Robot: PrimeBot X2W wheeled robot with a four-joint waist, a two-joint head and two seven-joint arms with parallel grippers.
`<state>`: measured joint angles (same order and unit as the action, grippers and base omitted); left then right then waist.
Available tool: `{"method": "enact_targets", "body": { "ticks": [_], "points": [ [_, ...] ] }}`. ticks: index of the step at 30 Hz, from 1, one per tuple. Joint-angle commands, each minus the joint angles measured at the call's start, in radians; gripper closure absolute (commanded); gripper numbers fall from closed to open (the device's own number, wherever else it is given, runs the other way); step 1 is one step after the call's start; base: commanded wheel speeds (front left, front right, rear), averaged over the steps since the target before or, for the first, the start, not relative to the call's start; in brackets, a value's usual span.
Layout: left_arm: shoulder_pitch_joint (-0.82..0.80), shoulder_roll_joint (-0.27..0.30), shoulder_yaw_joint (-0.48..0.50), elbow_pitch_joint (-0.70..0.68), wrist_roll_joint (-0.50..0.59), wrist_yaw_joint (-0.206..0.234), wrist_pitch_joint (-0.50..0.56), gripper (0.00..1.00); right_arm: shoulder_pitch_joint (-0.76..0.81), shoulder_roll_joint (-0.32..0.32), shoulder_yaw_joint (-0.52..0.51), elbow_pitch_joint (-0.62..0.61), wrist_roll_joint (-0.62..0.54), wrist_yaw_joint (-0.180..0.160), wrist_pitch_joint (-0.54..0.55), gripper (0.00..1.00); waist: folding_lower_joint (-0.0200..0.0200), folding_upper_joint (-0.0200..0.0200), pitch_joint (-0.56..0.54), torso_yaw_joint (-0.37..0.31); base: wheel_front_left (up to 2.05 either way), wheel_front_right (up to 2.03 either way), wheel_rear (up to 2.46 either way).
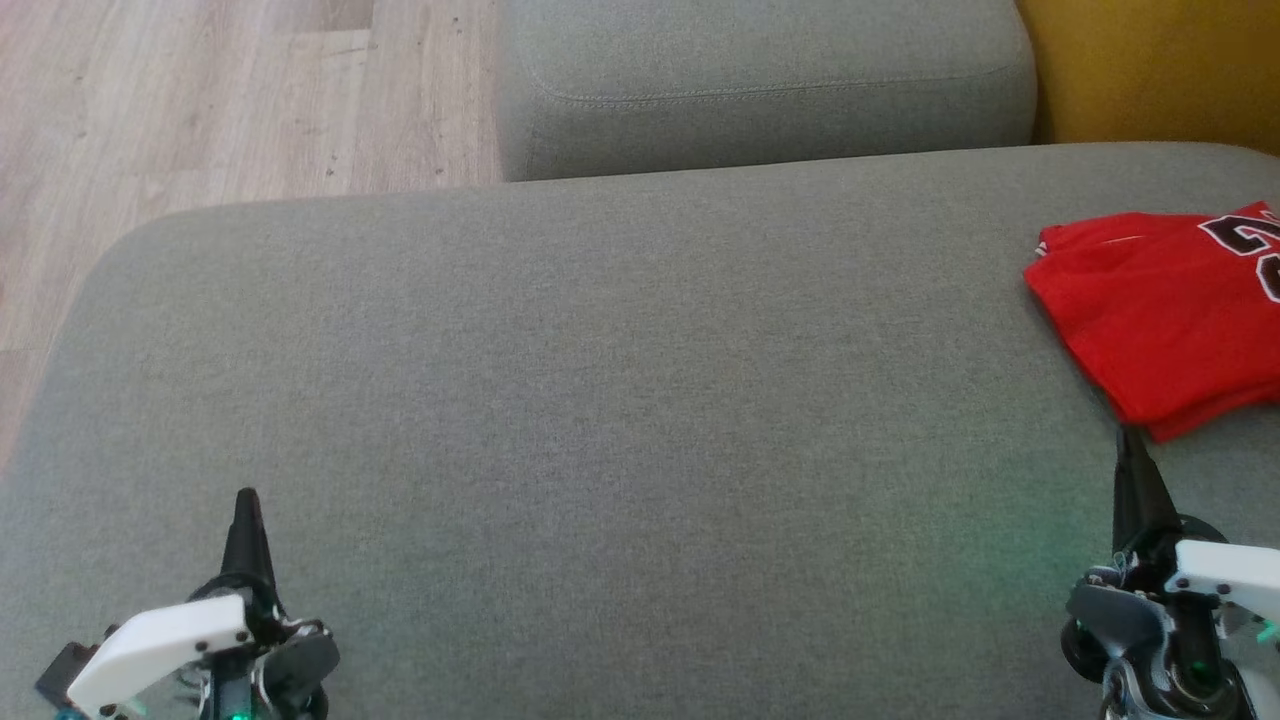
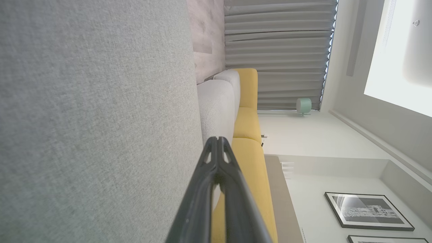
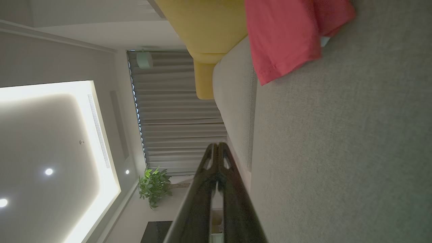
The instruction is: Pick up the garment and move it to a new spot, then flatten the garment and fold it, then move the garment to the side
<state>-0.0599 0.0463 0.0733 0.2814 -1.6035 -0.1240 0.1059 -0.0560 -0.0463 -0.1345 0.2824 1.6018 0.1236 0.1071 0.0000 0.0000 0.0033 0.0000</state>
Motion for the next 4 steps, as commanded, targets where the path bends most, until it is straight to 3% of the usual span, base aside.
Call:
{"method": "enact_targets", "body": {
  "ticks": [1, 4],
  "points": [
    [-0.048, 0.004, 0.04, -0.036, -0.005, -0.007, 0.007, 1.0, -0.052, -0.004, 0.02, -0.038, 0.007, 0.007, 0.006, 1.0, 0.0, 0.0, 0.0, 0.0, 0.0, 0.0, 0.0],
    [-0.048, 0.004, 0.04, -0.036, -0.005, -0.007, 0.007, 1.0, -0.052, -0.004, 0.02, -0.038, 0.007, 0.007, 0.006, 1.0, 0.0, 0.0, 0.0, 0.0, 0.0, 0.0, 0.0]
  ]
}}
